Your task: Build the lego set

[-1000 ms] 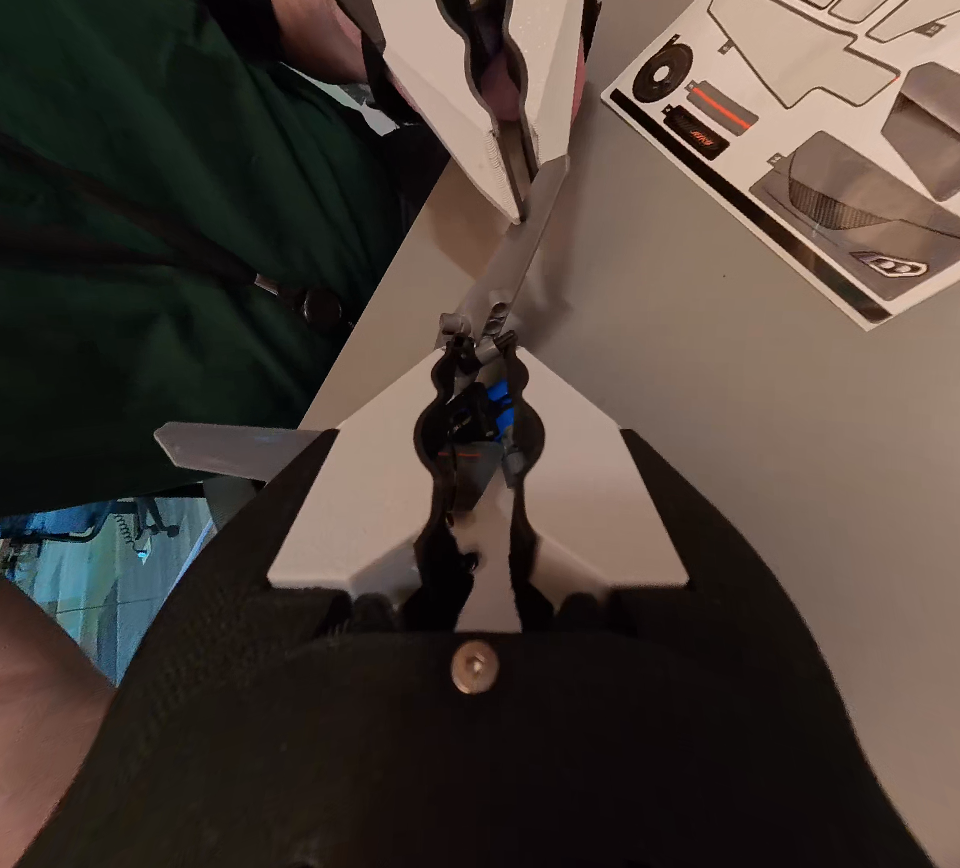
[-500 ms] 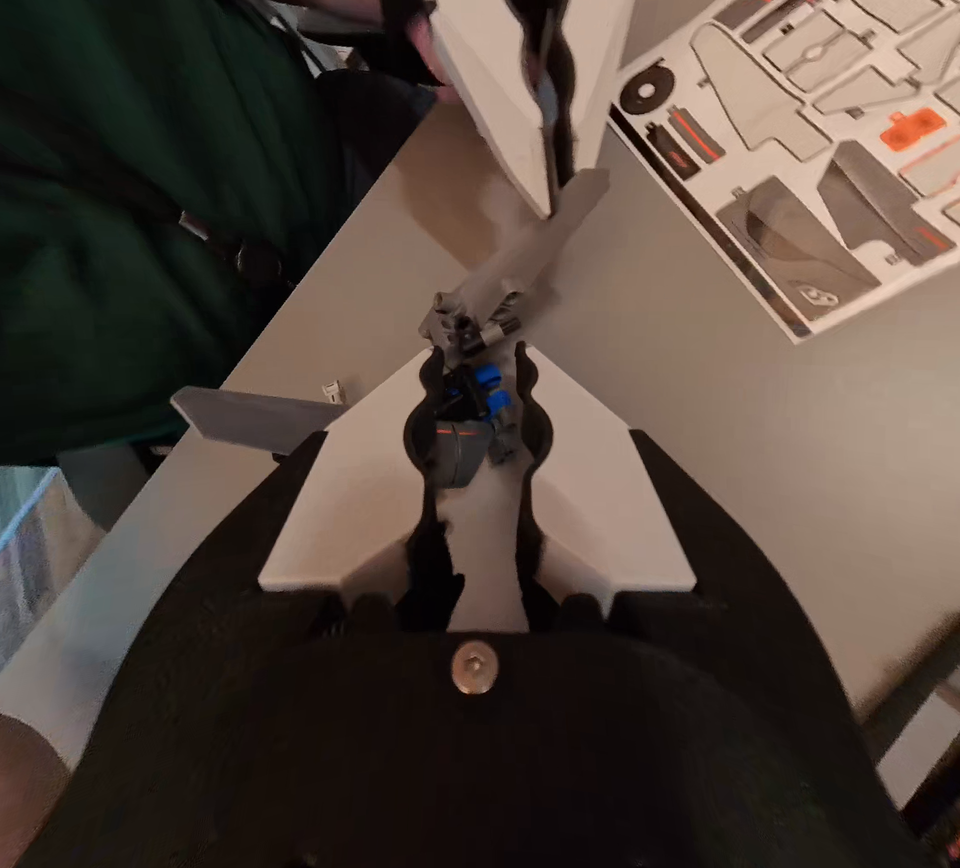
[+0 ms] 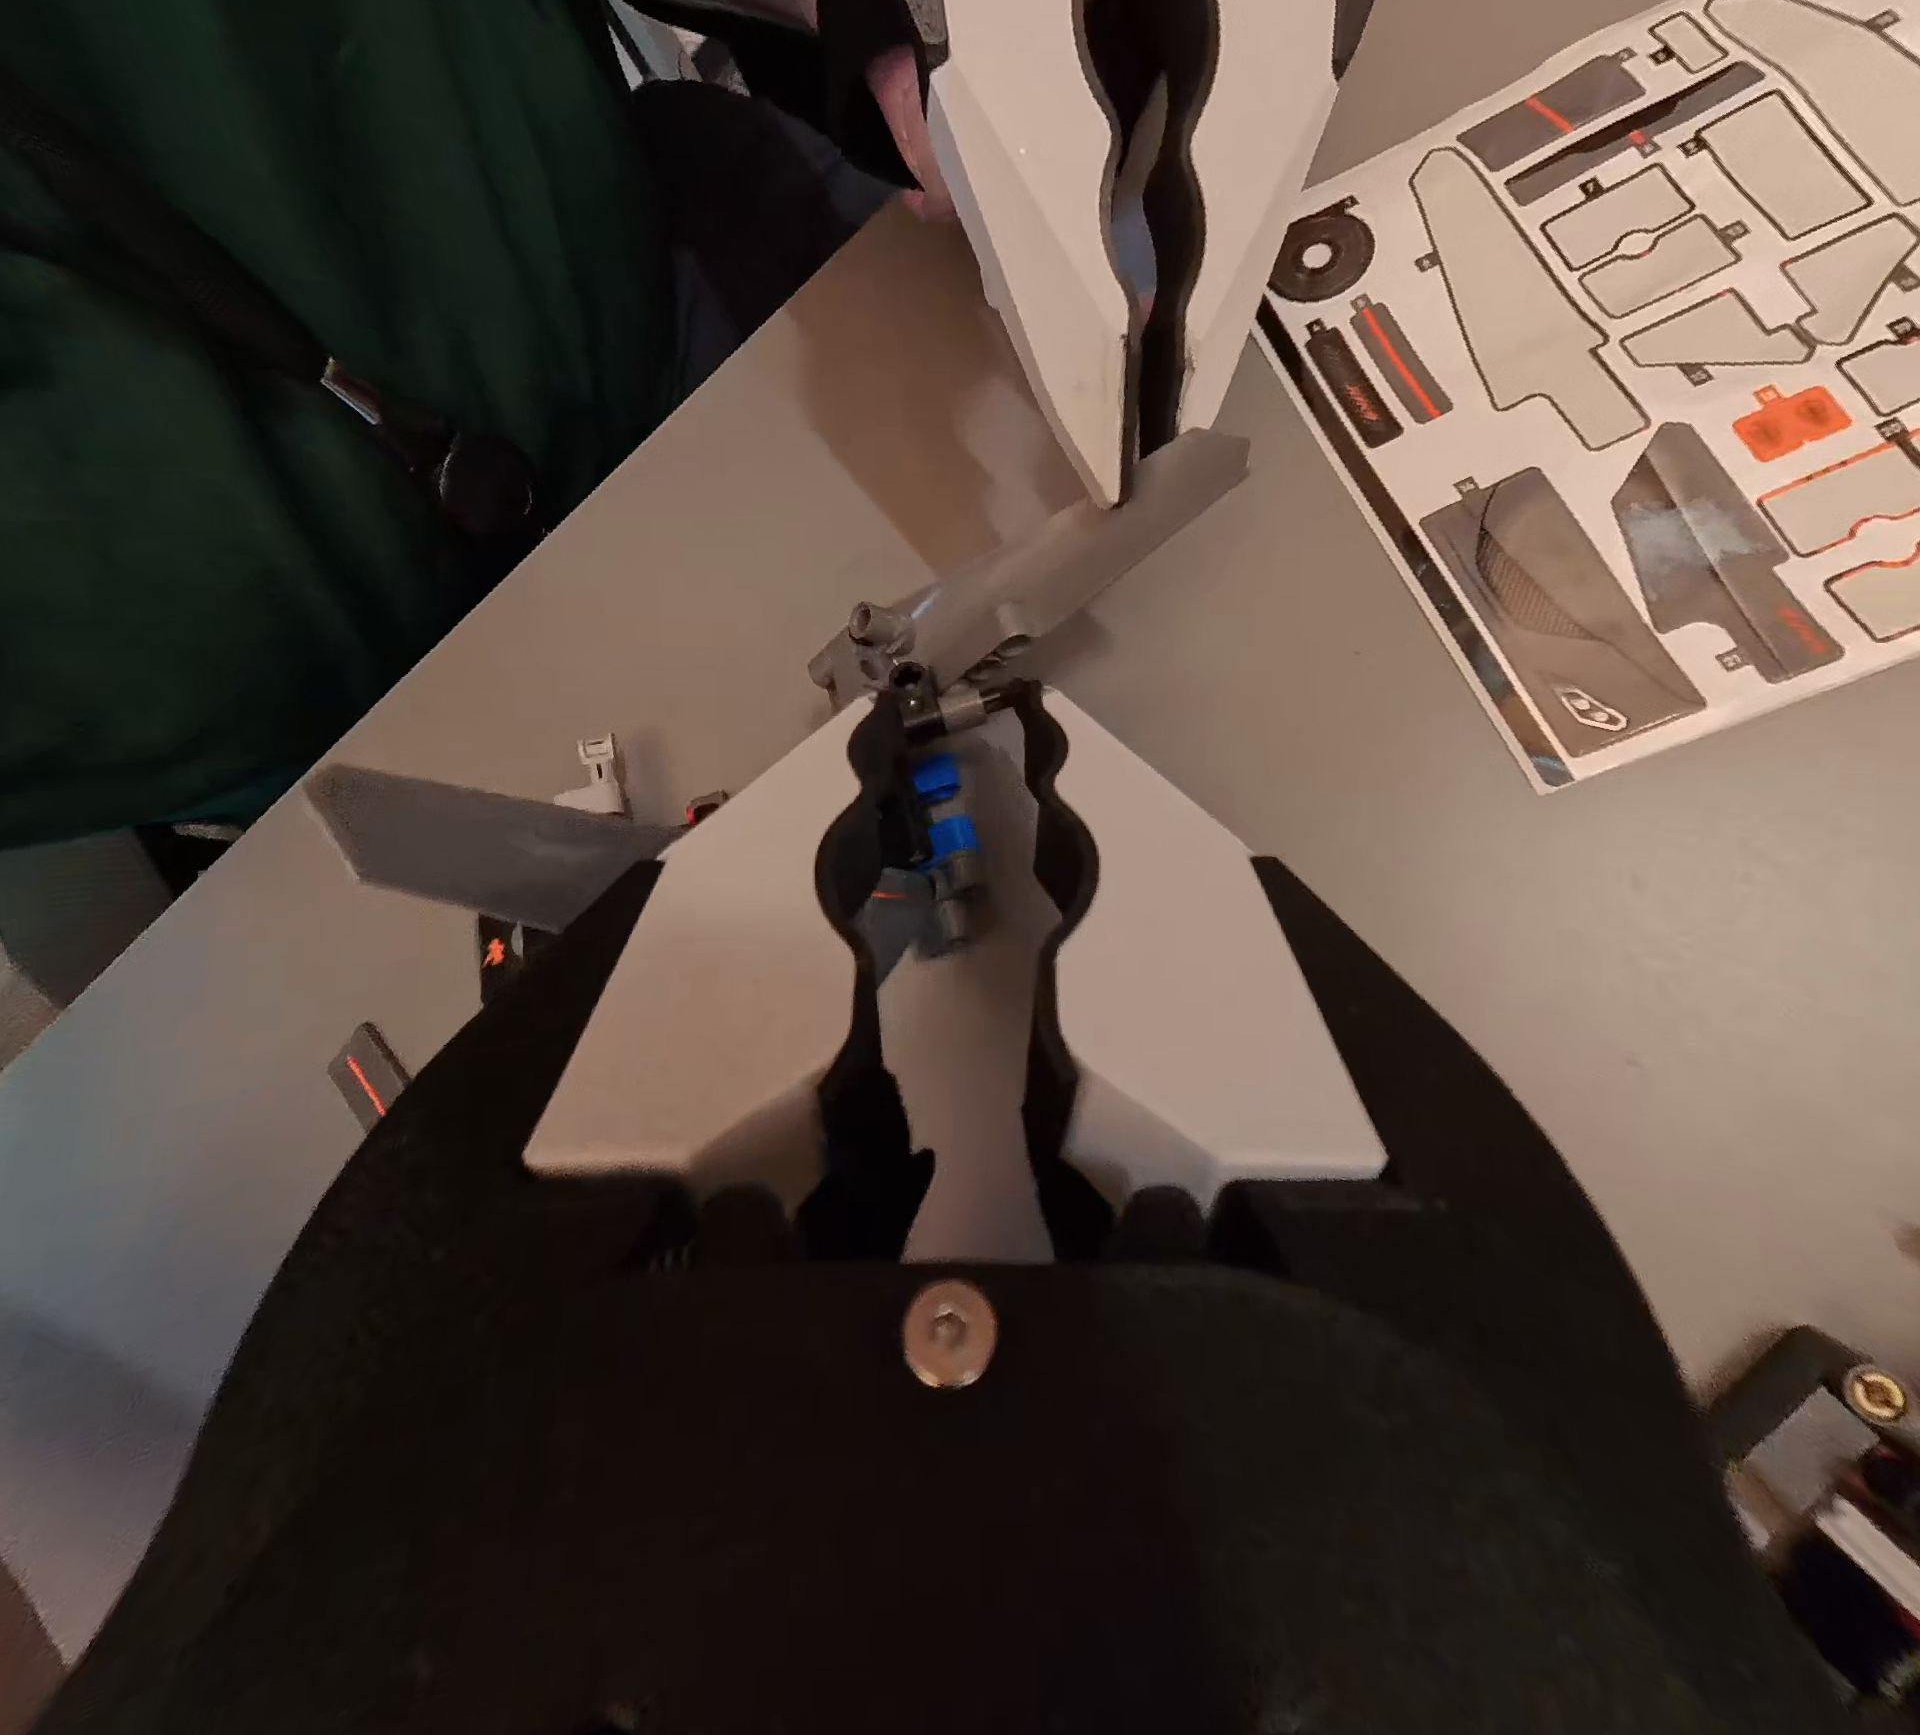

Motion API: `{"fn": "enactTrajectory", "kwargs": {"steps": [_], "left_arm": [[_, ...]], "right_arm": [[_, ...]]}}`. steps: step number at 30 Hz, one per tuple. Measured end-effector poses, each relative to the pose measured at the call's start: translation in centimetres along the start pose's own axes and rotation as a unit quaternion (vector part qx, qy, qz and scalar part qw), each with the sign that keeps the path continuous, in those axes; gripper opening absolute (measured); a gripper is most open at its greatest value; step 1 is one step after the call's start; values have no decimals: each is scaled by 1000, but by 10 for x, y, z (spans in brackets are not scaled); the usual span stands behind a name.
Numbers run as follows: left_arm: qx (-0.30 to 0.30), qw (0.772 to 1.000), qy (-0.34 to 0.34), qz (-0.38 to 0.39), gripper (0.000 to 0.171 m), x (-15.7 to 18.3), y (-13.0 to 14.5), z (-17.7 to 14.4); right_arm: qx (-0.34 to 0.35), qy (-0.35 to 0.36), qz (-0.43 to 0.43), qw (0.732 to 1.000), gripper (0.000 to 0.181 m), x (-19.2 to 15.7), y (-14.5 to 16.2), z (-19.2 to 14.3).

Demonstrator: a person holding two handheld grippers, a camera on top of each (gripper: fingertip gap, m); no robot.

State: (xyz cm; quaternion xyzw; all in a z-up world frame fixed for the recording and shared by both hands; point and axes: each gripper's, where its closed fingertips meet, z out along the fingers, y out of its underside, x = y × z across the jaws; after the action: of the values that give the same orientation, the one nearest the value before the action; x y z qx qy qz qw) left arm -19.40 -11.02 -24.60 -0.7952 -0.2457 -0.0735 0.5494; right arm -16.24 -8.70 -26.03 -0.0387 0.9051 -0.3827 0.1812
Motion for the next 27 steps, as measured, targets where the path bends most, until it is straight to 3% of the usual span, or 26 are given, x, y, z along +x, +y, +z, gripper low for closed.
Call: {"fn": "enactTrajectory", "kwargs": {"steps": [27], "left_arm": [[-21,999,-20,16,1,-3,3,8]], "right_arm": [[-14,3,-44,999,17,-12,-1,13]]}}
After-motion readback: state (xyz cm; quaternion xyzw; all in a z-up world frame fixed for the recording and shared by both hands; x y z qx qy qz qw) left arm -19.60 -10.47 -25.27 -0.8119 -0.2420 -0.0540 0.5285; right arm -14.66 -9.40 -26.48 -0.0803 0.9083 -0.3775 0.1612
